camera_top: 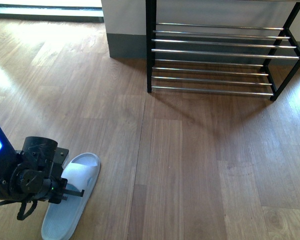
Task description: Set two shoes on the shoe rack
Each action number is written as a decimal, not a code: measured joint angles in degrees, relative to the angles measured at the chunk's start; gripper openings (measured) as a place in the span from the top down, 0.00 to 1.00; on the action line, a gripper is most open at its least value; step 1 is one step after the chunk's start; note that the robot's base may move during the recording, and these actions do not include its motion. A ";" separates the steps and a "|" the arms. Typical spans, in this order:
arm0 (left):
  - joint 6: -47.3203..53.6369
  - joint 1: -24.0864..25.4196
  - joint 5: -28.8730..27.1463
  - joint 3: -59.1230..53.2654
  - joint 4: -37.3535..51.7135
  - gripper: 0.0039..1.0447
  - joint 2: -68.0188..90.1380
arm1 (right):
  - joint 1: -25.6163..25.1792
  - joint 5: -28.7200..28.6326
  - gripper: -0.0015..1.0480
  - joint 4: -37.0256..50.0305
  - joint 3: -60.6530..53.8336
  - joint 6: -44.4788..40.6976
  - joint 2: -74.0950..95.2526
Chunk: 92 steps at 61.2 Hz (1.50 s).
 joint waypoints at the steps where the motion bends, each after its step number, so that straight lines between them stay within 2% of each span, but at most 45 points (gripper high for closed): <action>1: -0.17 0.00 0.00 -0.22 0.13 0.98 -0.31 | 0.00 0.00 0.99 0.00 0.00 0.00 0.00; 7: -2.05 -0.28 0.50 -3.39 1.81 0.98 -4.22 | 0.00 0.00 0.99 0.00 0.00 0.00 0.00; 22: -7.80 -1.97 0.20 -16.85 8.44 0.98 -26.60 | 0.00 0.00 0.99 0.00 0.00 0.00 0.00; 33: -9.40 -2.38 -3.26 -28.28 8.52 0.98 -44.63 | 0.00 0.00 0.99 0.00 0.00 0.00 0.00; 45: -9.86 -2.93 -7.23 -37.22 3.10 0.98 -65.81 | 0.00 0.00 0.99 0.00 0.00 0.00 0.00; 69: -8.09 -6.27 -17.00 -47.50 -16.61 0.98 -106.18 | 0.00 0.02 0.99 0.00 0.00 0.00 0.00; 76: -7.48 -7.06 -18.05 -48.81 -19.26 0.98 -111.95 | 0.00 0.00 0.99 0.00 0.00 0.00 0.00; 92: -6.97 -7.21 -18.32 -48.89 -19.37 0.98 -112.69 | 0.00 0.02 0.99 0.00 0.00 0.00 0.00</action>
